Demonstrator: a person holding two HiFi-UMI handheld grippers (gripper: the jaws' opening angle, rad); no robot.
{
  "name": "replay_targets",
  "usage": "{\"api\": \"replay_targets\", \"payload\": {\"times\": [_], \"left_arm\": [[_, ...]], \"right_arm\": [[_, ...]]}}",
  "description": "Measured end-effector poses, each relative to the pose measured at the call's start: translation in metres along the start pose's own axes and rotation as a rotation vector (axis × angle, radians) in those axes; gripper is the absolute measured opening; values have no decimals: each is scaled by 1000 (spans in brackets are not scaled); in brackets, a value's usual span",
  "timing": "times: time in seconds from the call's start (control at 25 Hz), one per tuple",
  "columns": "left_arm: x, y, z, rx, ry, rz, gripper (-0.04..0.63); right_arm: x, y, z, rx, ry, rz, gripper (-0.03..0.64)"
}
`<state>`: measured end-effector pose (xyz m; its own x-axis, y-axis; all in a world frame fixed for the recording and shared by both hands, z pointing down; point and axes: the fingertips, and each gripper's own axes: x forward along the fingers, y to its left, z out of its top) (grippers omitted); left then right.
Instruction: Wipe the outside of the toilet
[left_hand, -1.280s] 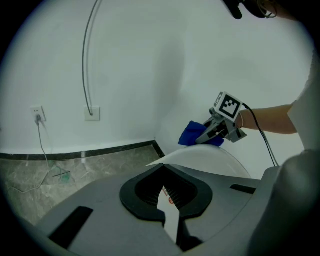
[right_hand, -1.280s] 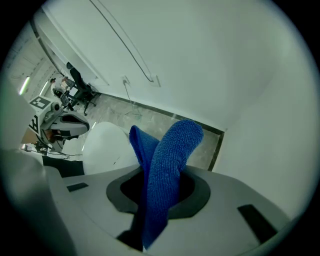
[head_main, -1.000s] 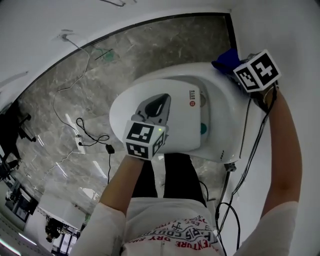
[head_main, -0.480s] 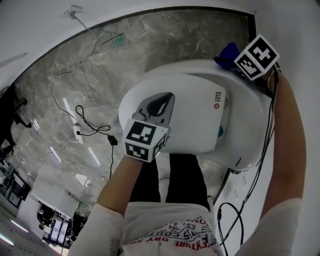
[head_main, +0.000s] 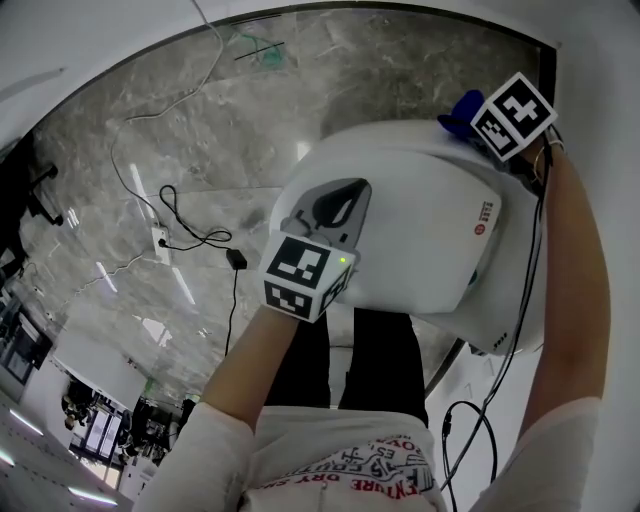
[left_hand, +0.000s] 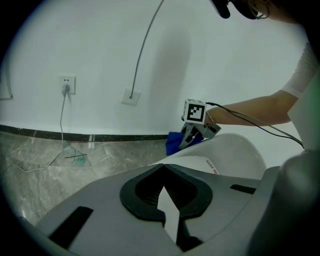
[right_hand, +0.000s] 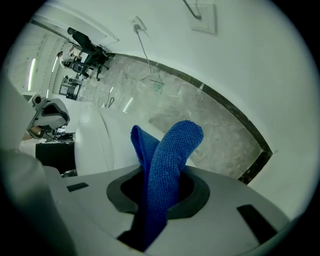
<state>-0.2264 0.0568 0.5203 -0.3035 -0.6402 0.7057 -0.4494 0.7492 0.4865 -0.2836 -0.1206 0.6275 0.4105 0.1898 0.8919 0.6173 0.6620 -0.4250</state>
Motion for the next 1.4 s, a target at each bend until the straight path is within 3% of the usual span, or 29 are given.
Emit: {"api": "replay_targets", "payload": {"times": [0.6, 0.88, 1.16, 1.4], "left_arm": [[-42, 72, -34, -99, -41, 83, 6], [-73, 118, -63, -159, -49, 142, 6], [-98, 146, -90, -241, -56, 139, 6], [-109, 169, -107, -227, -64, 161, 6]], "right_arm": [[53, 38, 69, -69, 12, 56, 72], [76, 87, 118, -105, 1, 109, 72], [96, 143, 161, -212, 30, 131, 72], [111, 179, 180, -294, 72, 130, 72]]}}
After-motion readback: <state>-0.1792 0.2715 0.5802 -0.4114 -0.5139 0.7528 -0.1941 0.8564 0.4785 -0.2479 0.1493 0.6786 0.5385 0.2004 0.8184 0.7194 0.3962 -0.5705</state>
